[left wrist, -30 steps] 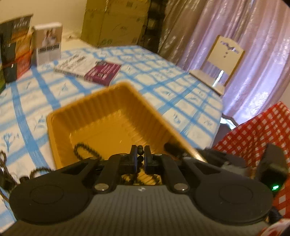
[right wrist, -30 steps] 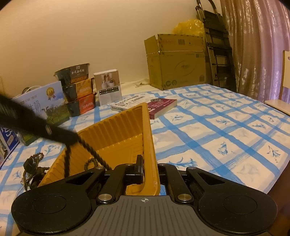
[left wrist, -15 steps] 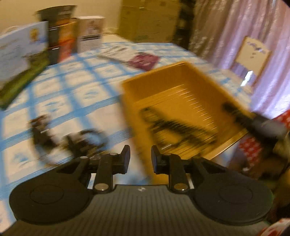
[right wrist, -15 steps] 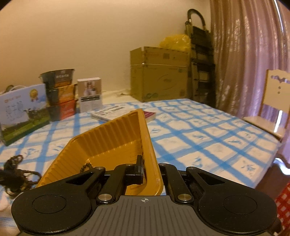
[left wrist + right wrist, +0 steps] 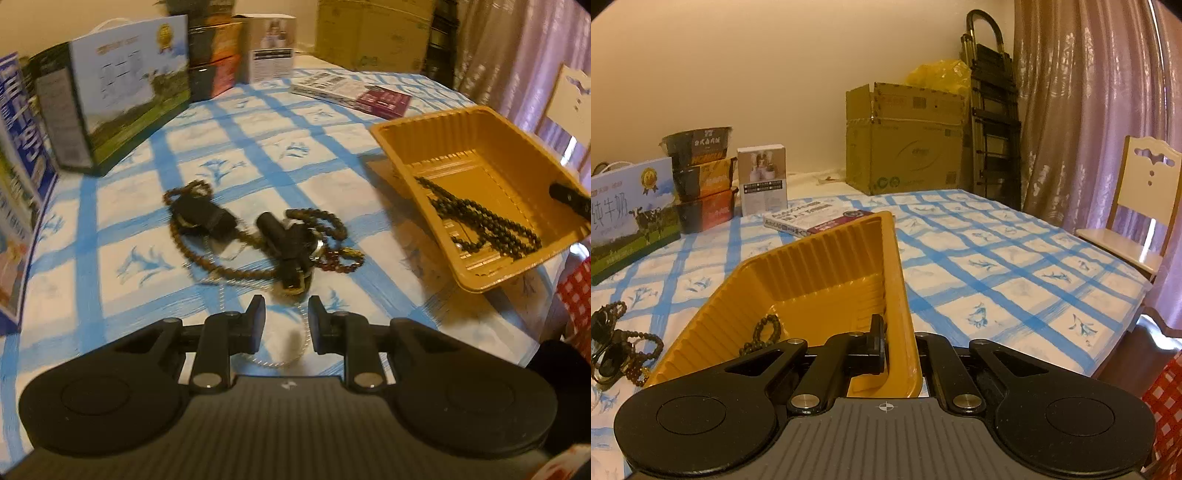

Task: Organize jewelry
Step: 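Grasp a black pendant with metal fitting from the pile with the left tool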

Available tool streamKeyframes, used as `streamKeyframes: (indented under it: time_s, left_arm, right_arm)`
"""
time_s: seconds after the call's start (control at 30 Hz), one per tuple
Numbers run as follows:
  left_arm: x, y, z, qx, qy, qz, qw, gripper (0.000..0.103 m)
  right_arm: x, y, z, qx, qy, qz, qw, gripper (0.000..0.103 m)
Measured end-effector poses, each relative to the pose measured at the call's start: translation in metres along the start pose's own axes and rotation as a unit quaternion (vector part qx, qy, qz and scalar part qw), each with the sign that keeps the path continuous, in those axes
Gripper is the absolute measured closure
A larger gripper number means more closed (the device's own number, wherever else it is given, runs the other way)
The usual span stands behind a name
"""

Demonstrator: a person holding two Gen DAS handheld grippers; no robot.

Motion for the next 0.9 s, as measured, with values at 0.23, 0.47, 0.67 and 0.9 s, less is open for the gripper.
streamKeyframes:
  time_s: [0.23,0.47,0.67,0.9]
  left_arm:
    - [-0.01,-0.006,0.024,-0.014,-0.006,0.023,0.9996,0.071]
    - [-0.02,-0.011,0.037,-0.023,-0.007,0.04,0.9989,0.072]
    - [-0.018,-0.013,0.043,-0.025,0.004,0.038,0.999,0.086]
    - [-0.023,-0.008,0.033,-0.012,-0.007,0.007,0.9999,0.089]
  right_arm:
    - [0.001,0.0,0.0,-0.003,0.003,-0.002,1.0,0.099]
    - [0.003,-0.001,0.002,-0.004,0.006,-0.002,1.0,0.099]
    - [0.003,-0.001,0.001,-0.004,0.006,-0.002,1.0,0.099]
    - [0.004,-0.001,0.002,-0.005,0.006,-0.002,1.0,0.099]
Point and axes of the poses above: each gripper's, at about its wrist camera, not at the fingertips, and z roughly the way its jaws point, y to its left, x to its underside, the point moved 5 cm from there along z, roughly the way its jaws point, and after that the axes turned 1 degree about -x, right-handed, at the moved point
